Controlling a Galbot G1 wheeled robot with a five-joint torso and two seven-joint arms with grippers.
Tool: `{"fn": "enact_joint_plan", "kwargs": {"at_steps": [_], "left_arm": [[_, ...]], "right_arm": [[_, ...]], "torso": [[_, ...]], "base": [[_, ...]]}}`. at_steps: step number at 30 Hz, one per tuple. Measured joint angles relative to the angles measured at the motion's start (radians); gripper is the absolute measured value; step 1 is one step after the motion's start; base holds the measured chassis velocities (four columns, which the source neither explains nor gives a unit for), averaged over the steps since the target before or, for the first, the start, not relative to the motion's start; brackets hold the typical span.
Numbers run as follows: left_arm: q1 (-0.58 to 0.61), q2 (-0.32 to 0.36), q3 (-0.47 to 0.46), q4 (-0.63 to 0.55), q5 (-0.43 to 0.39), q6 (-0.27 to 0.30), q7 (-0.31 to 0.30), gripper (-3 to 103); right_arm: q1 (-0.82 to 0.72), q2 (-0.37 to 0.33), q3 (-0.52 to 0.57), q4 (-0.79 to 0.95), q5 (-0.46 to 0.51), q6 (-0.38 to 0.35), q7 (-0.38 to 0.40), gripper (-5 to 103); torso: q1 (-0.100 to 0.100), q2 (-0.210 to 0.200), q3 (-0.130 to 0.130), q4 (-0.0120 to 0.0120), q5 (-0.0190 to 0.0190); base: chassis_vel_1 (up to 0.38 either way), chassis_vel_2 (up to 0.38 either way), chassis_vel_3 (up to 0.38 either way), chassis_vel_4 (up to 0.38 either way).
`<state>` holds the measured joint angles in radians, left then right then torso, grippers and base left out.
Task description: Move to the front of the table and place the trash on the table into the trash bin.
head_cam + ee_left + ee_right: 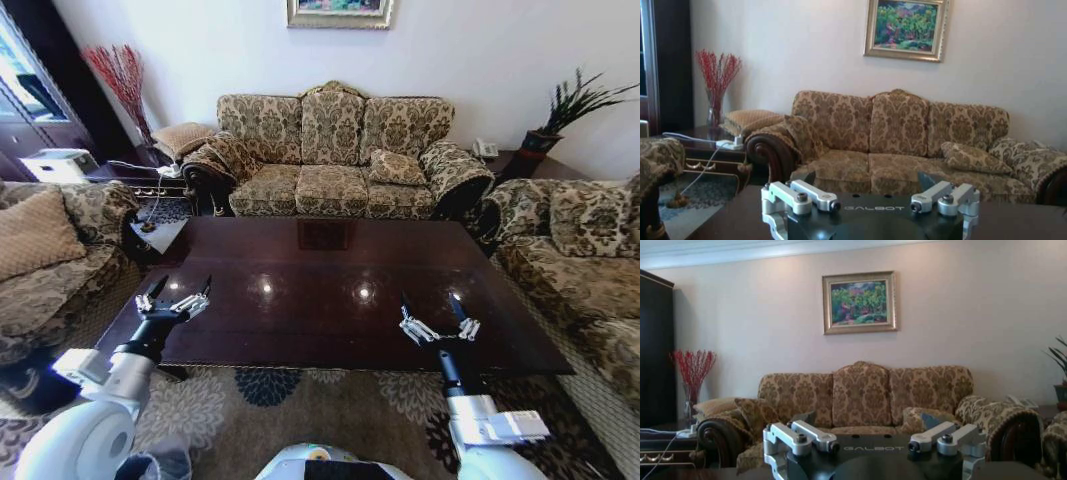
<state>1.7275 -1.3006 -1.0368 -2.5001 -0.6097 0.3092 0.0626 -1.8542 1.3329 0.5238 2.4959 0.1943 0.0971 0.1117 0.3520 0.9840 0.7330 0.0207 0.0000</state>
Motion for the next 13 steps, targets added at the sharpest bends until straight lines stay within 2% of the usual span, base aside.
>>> {"fn": "enact_joint_plan", "kwargs": {"at_steps": [13], "left_arm": [[0.000, 0.000, 0.000, 0.000, 0.000, 0.000, 0.000, 100]], "right_arm": [[0.000, 0.000, 0.000, 0.000, 0.000, 0.000, 0.000, 100]], "torso": [[0.000, 0.000, 0.000, 0.0000, 0.0000]], "base": [[0.000, 0.000, 0.000, 0.000]]}}
